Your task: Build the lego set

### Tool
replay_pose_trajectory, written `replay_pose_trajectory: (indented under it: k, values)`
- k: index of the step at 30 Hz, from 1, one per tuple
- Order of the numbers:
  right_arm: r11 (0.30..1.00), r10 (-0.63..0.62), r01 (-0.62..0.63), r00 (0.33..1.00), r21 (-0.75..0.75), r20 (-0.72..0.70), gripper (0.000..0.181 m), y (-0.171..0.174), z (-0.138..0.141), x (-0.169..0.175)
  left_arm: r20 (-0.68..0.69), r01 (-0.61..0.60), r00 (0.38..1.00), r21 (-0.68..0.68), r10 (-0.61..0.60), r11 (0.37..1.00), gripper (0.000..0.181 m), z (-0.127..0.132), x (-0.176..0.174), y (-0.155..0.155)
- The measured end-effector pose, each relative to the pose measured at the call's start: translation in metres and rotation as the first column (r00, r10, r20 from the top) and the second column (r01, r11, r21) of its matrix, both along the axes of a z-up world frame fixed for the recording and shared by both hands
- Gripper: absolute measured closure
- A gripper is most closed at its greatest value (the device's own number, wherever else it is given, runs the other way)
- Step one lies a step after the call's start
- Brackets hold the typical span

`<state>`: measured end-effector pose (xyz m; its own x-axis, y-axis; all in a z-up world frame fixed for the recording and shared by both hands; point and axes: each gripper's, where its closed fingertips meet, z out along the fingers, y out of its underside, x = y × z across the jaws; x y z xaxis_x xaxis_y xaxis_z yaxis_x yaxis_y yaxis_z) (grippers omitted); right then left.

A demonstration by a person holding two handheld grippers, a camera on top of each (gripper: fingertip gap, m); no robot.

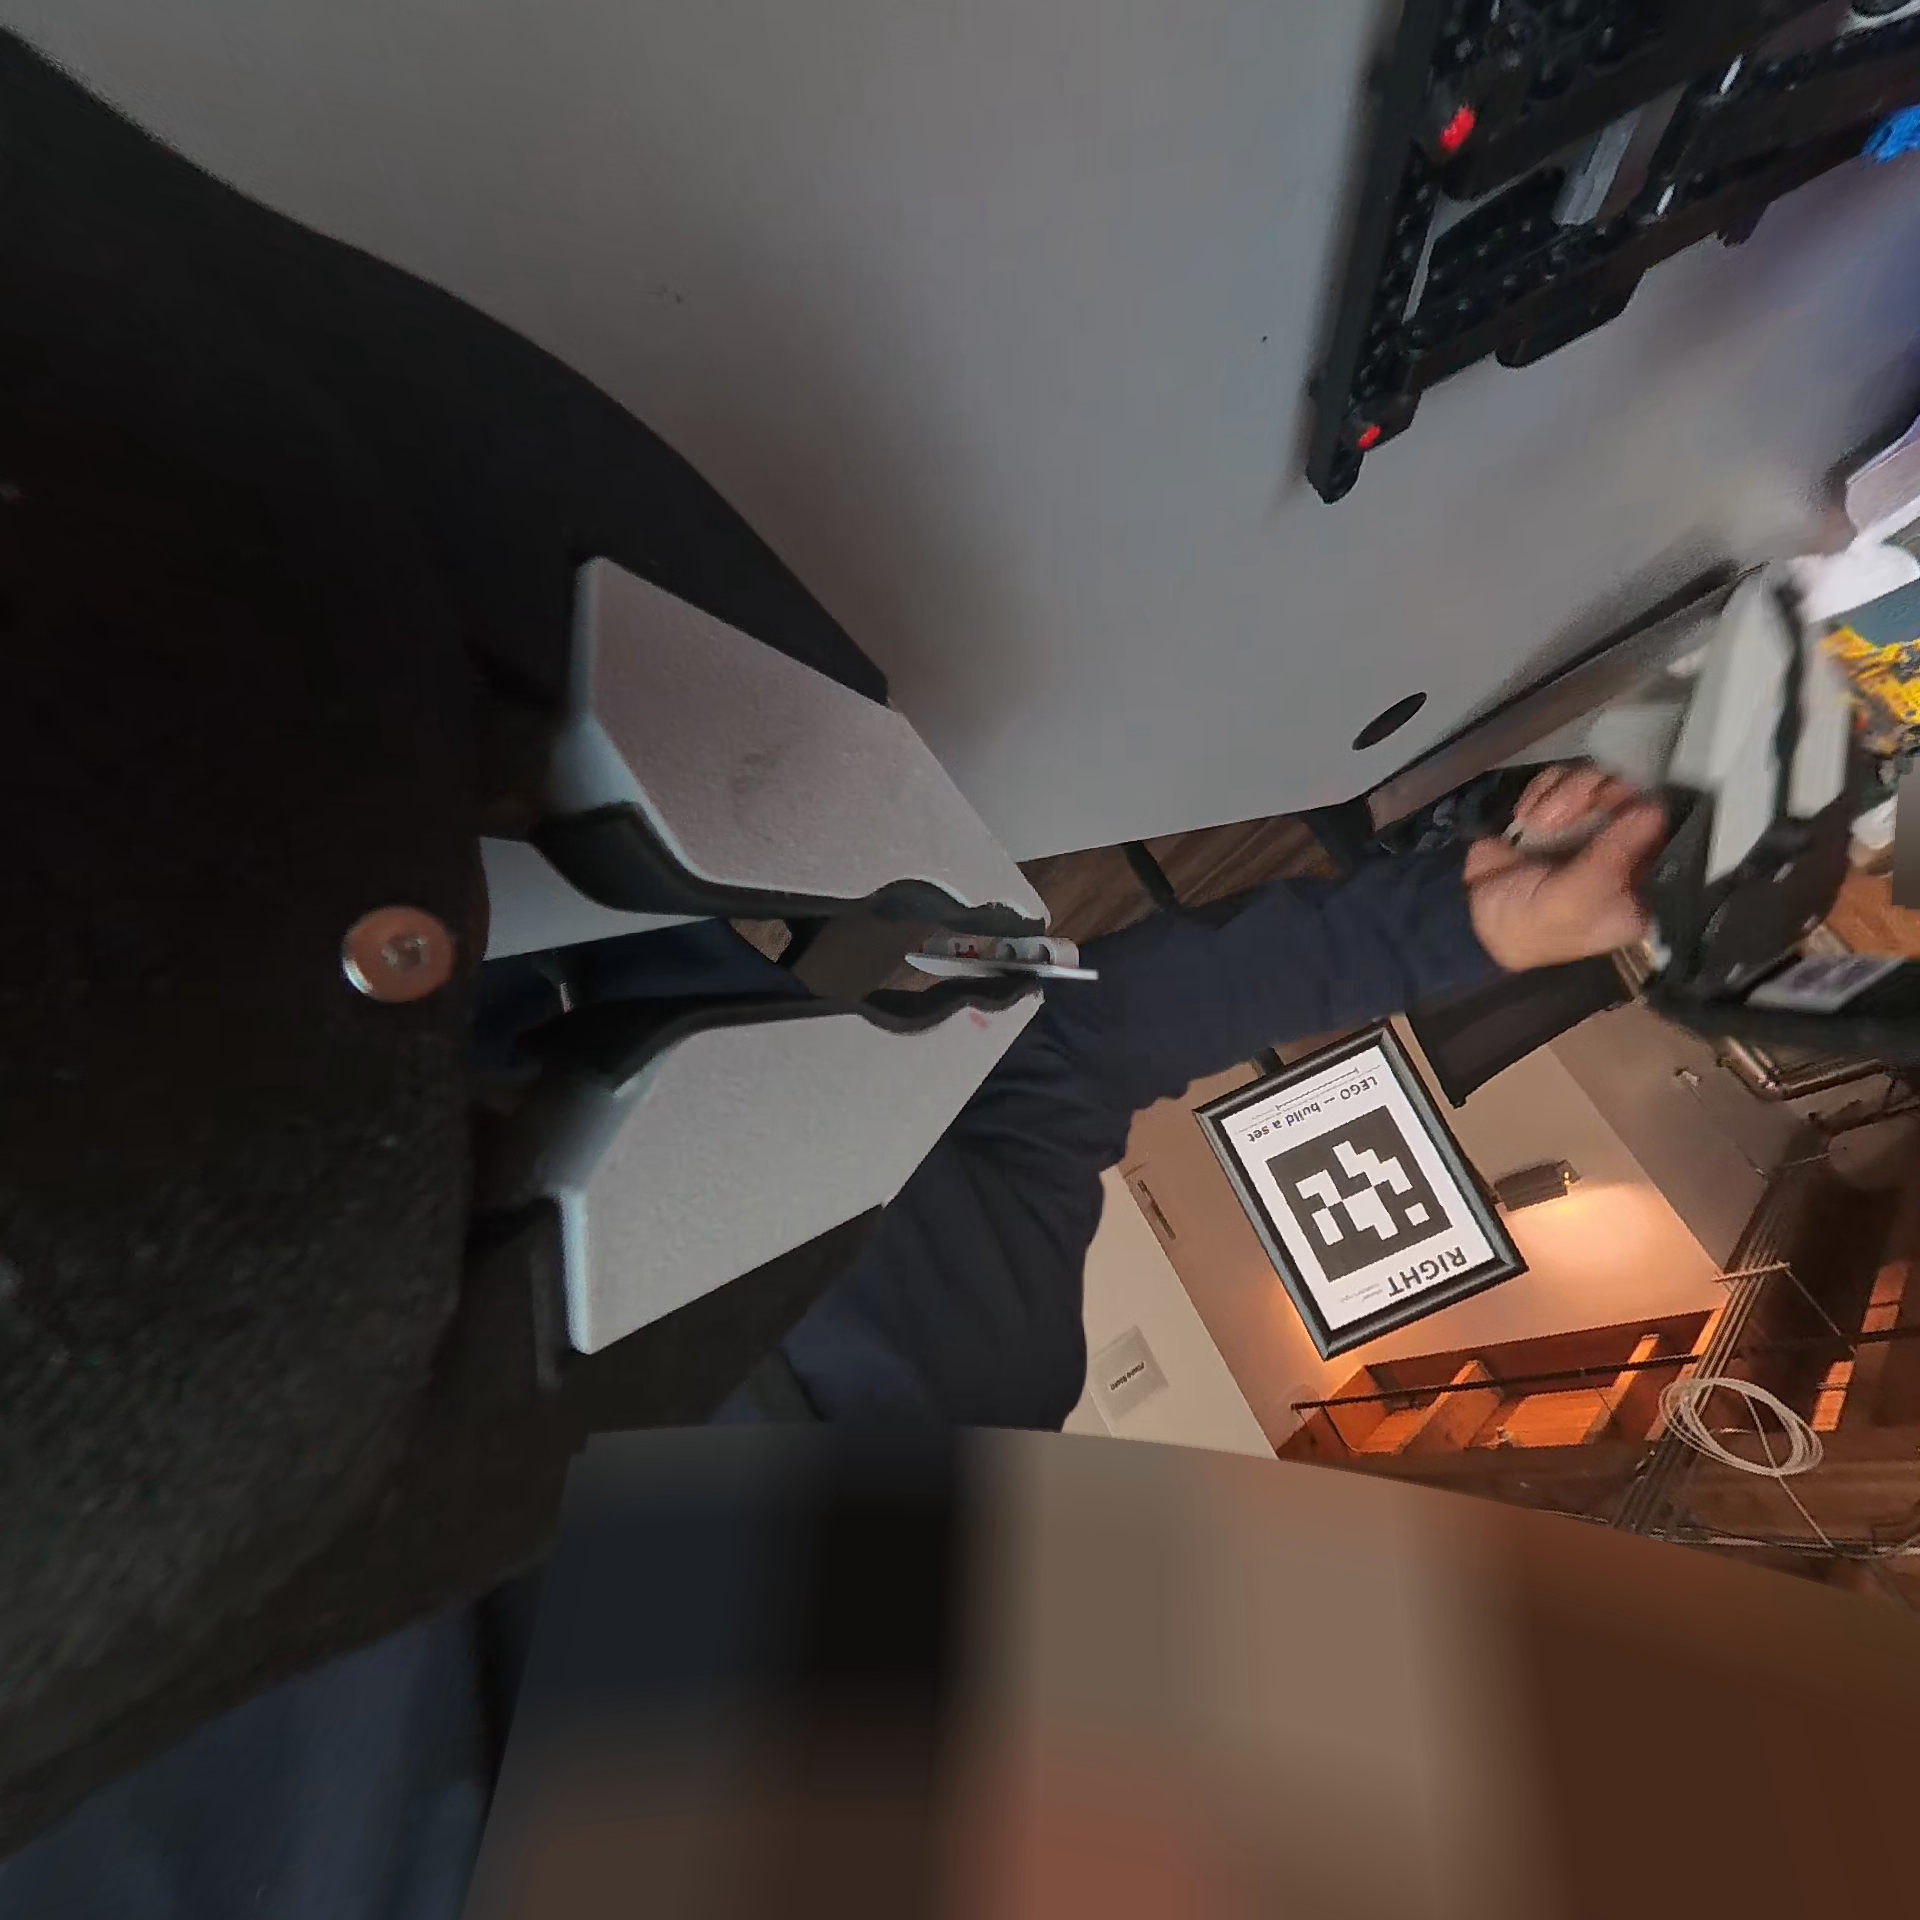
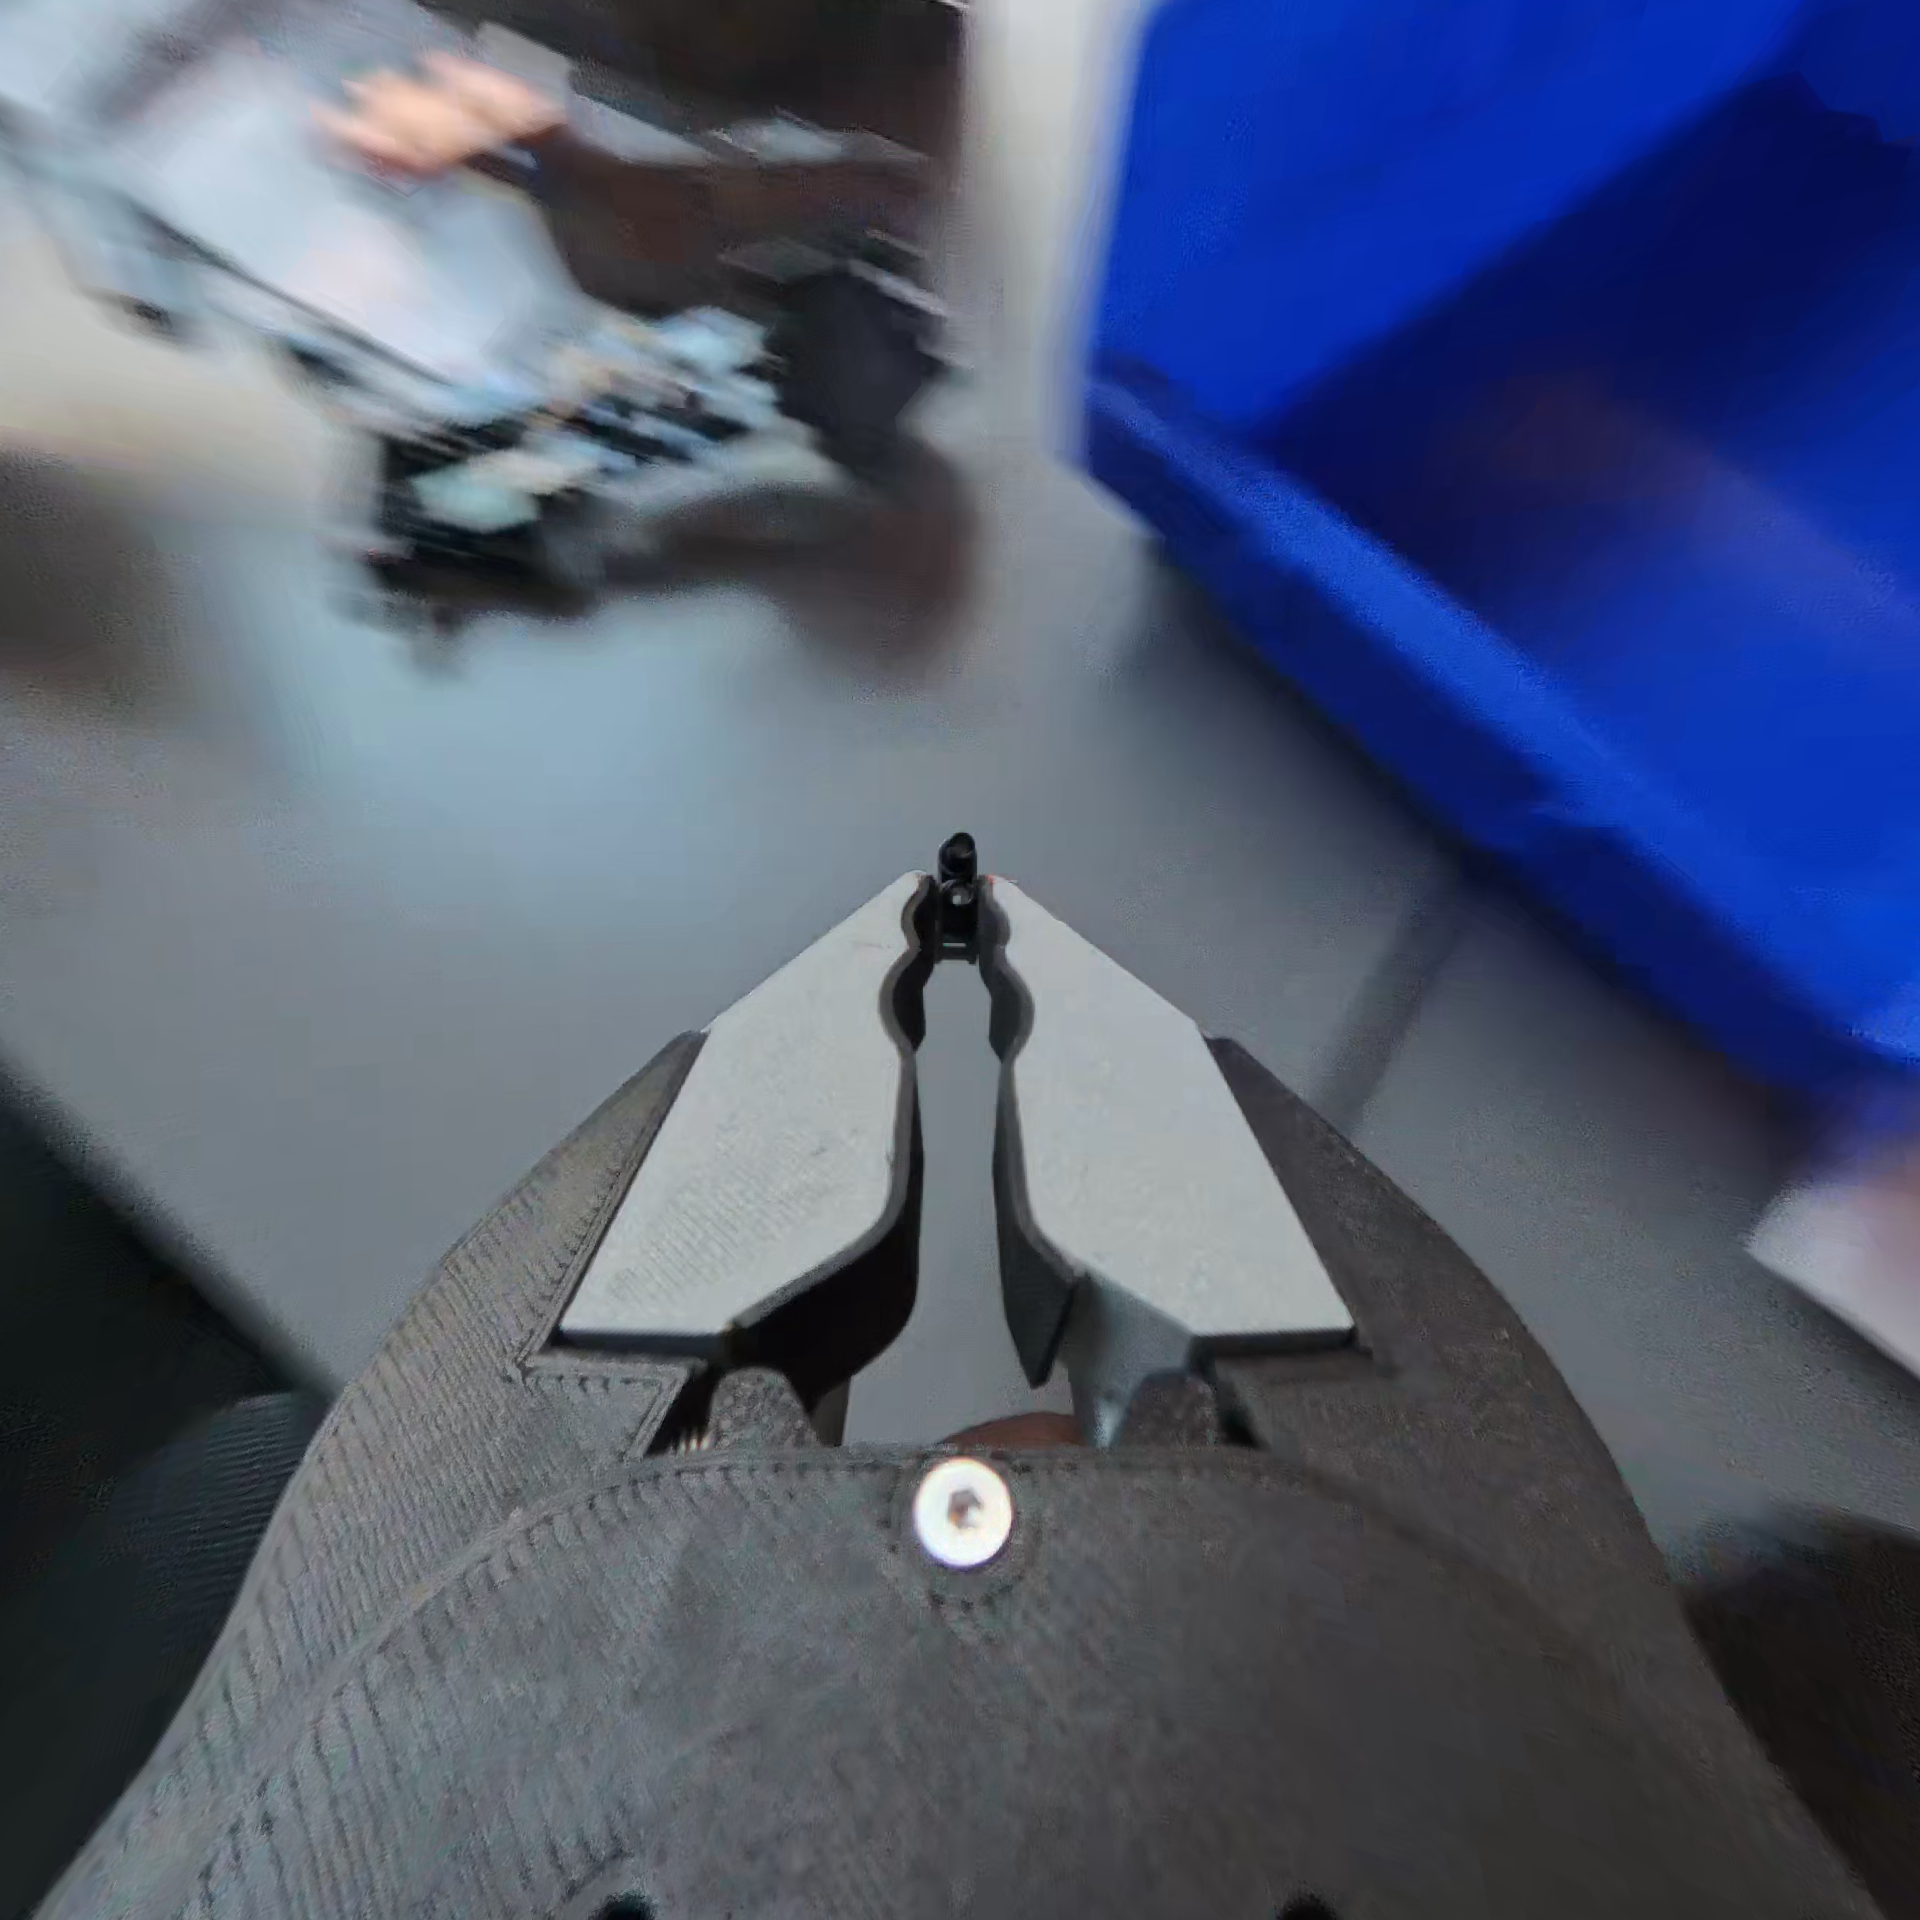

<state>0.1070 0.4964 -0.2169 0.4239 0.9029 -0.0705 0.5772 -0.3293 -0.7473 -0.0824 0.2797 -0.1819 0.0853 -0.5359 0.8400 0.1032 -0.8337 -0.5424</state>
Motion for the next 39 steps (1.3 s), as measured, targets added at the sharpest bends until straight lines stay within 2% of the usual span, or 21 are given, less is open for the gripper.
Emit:
replay_pose_trajectory:
  k: [1,3,5,7,8,11,15,19,21,22,25,28,31,35,37,39]
  values:
    - [0.993,0.081,-0.088,0.993,-0.084,-0.084,0.178,-0.039,0.009,-0.027,-0.007,-0.010,1.000,-0.003,0.010,1.000,0.177,-0.001,-0.003,0.000]
    - [0.928,0.207,-0.248,0.964,-0.279,-0.169,0.177,-0.113,0.009,-0.074,-0.038,-0.018,0.999,-0.013,0.017,1.000,0.177,-0.005,-0.008,-0.001]
    - [0.849,0.256,-0.315,0.948,-0.424,-0.191,0.177,-0.164,-0.004,-0.110,-0.064,-0.028,0.998,-0.023,0.027,0.999,0.177,-0.009,-0.008,0.001]
    - [0.793,0.269,-0.315,0.949,-0.522,-0.165,0.177,-0.194,-0.020,-0.137,-0.097,-0.015,0.995,-0.031,0.012,0.999,0.178,-0.014,-0.005,0.000]
    - [0.804,0.270,-0.297,0.954,-0.515,-0.128,0.177,-0.198,-0.029,-0.146,-0.117,-0.002,0.993,-0.027,-0.001,1.000,0.178,-0.016,-0.003,-0.002]
    - [0.908,0.267,-0.254,0.964,-0.335,-0.007,0.177,-0.190,-0.039,-0.163,-0.157,0.021,0.987,0.004,-0.020,1.000,0.178,-0.020,-0.004,-0.006]
    - [0.971,0.235,-0.239,0.965,0.023,0.120,0.177,-0.176,-0.026,-0.168,-0.208,0.033,0.978,0.043,-0.023,0.999,0.178,-0.023,-0.017,-0.008]
    - [0.908,0.165,-0.252,0.949,0.335,0.268,0.177,-0.177,-0.025,-0.166,-0.189,-0.007,0.982,0.043,0.015,0.999,0.178,-0.021,-0.029,-0.004]
    - [0.864,0.167,-0.300,0.928,0.405,0.333,0.160,-0.186,-0.031,-0.166,-0.197,-0.013,0.980,0.052,0.023,0.999,0.178,-0.021,-0.031,-0.004]
    - [0.851,0.152,-0.307,0.920,0.427,0.360,0.162,-0.188,-0.033,-0.165,-0.197,-0.014,0.980,0.054,0.025,0.998,0.178,-0.021,-0.031,-0.004]
    - [0.840,0.160,-0.331,0.908,0.430,0.387,0.169,-0.196,-0.036,-0.166,-0.203,-0.019,0.979,0.052,0.029,0.998,0.178,-0.022,-0.031,-0.004]
    - [0.878,0.200,-0.326,0.916,0.352,0.348,0.158,-0.209,-0.034,-0.166,-0.199,-0.024,0.979,0.050,0.034,0.998,0.178,-0.021,-0.032,-0.003]
    - [0.917,0.215,-0.293,0.935,0.272,0.281,0.154,-0.215,-0.025,-0.159,-0.209,-0.016,0.978,0.054,0.027,0.998,0.178,-0.022,-0.030,-0.005]
    - [0.956,0.142,-0.196,0.961,0.220,0.237,0.145,-0.185,-0.015,-0.130,-0.203,-0.004,0.979,0.051,0.014,0.999,0.178,-0.022,-0.027,-0.008]
    - [0.972,0.174,-0.203,0.961,0.120,0.216,0.148,-0.181,-0.020,-0.124,-0.208,-0.001,0.978,0.056,0.013,0.998,0.178,-0.022,-0.027,-0.008]
    - [0.968,0.206,-0.230,0.958,0.104,0.198,0.151,-0.182,-0.021,-0.128,-0.203,-0.002,0.979,0.058,0.014,0.998,0.178,-0.021,-0.026,-0.008]
